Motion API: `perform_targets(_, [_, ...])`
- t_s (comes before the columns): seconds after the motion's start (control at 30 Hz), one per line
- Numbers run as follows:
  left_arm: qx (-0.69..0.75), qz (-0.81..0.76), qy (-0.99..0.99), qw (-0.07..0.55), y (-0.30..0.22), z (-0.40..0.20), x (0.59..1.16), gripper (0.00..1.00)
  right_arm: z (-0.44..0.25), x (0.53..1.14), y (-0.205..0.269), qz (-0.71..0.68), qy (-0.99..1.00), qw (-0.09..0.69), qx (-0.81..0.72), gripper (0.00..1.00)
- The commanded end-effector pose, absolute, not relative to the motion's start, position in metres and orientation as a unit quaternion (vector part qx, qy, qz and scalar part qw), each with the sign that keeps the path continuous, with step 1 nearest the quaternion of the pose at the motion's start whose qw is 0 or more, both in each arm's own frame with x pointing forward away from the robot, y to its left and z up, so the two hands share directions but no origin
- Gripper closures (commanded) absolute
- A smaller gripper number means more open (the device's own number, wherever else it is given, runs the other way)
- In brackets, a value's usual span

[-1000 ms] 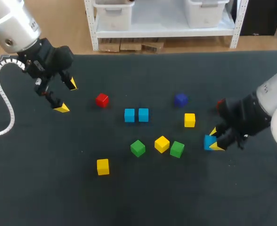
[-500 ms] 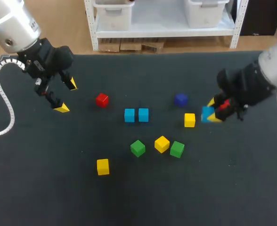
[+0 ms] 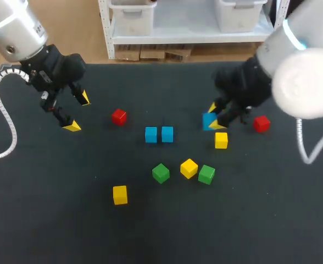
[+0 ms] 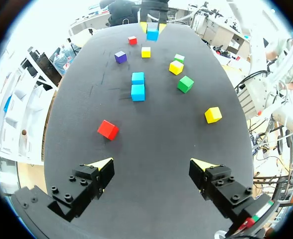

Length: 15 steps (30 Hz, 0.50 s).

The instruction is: Place the blue cubes, place green cubes on the blue cubes, place the yellow cubes on the green cubes, then place the red cubes on the yellow cubes, and place purple cube on the red cubes.

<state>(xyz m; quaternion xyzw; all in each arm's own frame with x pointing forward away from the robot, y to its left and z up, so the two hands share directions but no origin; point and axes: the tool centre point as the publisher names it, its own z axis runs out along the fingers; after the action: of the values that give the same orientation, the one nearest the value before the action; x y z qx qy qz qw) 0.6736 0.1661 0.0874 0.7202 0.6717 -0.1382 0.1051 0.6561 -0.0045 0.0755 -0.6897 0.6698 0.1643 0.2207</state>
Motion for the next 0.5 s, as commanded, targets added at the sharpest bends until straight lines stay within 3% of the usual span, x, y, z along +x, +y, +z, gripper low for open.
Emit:
perform_targets(0.03, [0.721, -0.139, 0.67, 0.105, 0.167, 0.087, 0.675, 0.0, 0.053, 0.674, 0.016, 0.189, 0.662, 0.202, -0.697, 1.0])
perform_targets(0.5, [0.721, -0.139, 0.67, 0.105, 0.167, 0.087, 0.675, 0.0, 0.009, 0.684, 0.038, 0.214, 0.662, 0.198, -0.691, 1.0])
